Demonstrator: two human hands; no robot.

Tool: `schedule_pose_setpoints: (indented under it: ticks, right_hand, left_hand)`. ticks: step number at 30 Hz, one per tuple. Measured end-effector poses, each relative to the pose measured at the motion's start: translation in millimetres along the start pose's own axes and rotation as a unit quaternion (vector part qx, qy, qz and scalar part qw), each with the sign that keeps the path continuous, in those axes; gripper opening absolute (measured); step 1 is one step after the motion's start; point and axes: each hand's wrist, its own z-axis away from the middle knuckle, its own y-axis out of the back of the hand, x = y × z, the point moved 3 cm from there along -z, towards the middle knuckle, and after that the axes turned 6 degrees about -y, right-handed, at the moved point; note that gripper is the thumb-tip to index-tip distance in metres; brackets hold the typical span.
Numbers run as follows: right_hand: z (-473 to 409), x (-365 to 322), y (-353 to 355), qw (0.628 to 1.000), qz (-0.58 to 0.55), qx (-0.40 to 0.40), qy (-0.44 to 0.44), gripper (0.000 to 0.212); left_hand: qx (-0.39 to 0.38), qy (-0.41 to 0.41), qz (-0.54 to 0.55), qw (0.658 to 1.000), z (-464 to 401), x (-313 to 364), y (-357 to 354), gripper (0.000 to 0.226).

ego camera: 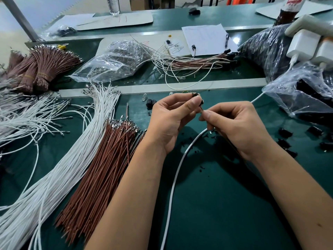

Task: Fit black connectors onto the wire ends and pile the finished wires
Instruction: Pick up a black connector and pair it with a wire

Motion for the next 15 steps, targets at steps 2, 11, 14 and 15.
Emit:
schedule_pose_setpoints:
  ticks: [2, 11, 14, 15]
  right_hand:
    - [0.0, -0.3, -0.2, 1.0, -0.002, 0.0, 0.002, 0.015]
    - [0.6, -0.5, 1.6, 1.0, 0.0, -0.004, 0.004, 0.015]
    - [0.5, 0.4, 1.9, 1.0, 0.004, -0.012, 0.006, 0.014]
    - [0.5, 0.8, 1.9, 1.0, 0.006, -0.015, 0.006, 0.013]
  left_hand:
    - [0.002, 0.001, -0.003, 1.0, 0.4, 0.5, -0.3, 0.03]
    - [-0.009, -0.003, -0.008, 1.0, 1.5, 1.7, -1.3, 0.013]
    - [-0.002, -0.004, -0.002, 1.0, 1.3, 1.6, -0.9, 0.018]
    - [0.002, -0.004, 0.0, 1.0, 1.1, 1.7, -0.5, 0.021]
